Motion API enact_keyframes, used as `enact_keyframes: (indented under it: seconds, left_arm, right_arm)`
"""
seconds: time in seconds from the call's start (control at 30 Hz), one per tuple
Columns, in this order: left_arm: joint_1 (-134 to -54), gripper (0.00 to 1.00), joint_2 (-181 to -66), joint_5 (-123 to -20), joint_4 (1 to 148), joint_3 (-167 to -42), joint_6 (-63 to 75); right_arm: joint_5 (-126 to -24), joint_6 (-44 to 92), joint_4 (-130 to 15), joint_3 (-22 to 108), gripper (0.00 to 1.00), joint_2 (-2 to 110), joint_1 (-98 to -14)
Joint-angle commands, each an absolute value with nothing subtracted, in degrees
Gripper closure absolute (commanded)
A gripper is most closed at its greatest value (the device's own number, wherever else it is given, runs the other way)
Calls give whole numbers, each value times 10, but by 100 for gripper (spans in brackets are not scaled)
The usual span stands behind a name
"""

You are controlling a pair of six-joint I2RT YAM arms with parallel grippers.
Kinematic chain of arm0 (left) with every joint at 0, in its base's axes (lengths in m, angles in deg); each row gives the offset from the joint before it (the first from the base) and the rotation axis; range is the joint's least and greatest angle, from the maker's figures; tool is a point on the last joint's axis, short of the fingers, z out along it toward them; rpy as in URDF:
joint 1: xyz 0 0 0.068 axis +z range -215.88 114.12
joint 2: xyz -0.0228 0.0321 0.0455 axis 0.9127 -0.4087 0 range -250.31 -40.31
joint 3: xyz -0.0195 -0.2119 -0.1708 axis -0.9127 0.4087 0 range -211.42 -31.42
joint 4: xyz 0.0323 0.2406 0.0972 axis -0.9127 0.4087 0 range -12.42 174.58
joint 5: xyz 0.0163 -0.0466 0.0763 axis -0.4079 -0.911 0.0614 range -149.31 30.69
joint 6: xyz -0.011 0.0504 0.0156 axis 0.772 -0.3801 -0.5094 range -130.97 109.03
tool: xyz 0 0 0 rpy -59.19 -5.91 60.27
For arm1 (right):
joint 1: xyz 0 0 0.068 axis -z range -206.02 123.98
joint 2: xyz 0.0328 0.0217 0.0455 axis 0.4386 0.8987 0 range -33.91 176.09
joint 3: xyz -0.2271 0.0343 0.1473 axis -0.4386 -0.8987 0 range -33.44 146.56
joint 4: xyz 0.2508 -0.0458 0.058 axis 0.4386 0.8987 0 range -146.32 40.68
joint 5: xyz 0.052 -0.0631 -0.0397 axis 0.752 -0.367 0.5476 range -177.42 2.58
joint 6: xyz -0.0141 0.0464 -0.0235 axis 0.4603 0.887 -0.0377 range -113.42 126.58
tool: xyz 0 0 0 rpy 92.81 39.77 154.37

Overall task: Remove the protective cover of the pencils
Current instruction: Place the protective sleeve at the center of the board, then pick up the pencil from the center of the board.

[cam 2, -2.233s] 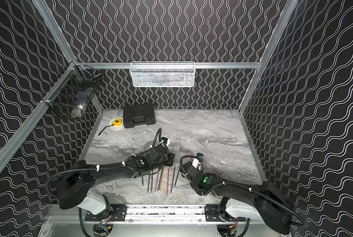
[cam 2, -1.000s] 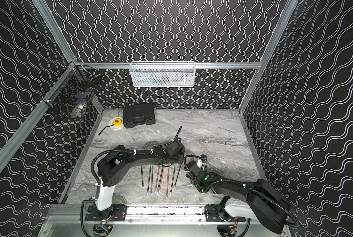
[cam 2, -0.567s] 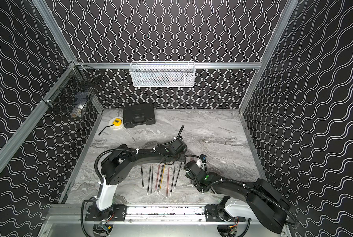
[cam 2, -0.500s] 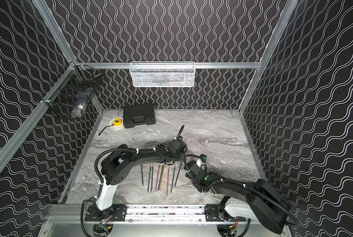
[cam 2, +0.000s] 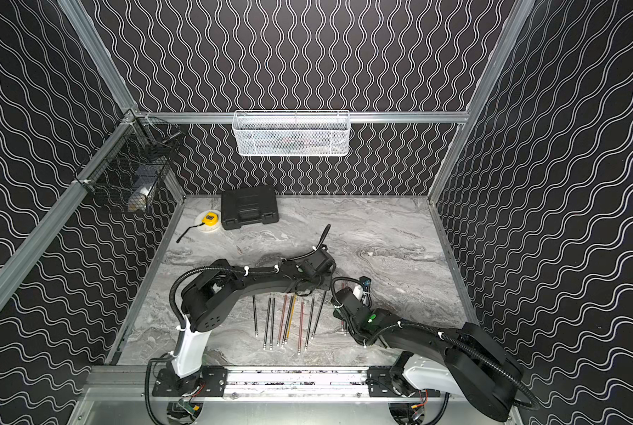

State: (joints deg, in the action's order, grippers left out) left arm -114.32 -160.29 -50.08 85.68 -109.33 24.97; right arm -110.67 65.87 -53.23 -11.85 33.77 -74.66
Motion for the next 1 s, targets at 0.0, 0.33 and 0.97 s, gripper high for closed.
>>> enact_keyframes:
  seconds: [0.0, 0.33, 0.97]
  left_arm:
    - [-1143, 79, -1595, -505, 895, -1092, 247]
    - [-1142, 50, -1490, -500, 897, -1081, 239]
    - [-1123, 35, -1065, -392, 762, -704, 295]
  right_arm:
    - [-1108, 652, -518, -108, 83, 333, -746]
    - [-1105, 619, -480, -77, 84, 326, -747]
    - [-1126, 578, -394, 6, 83, 447, -745]
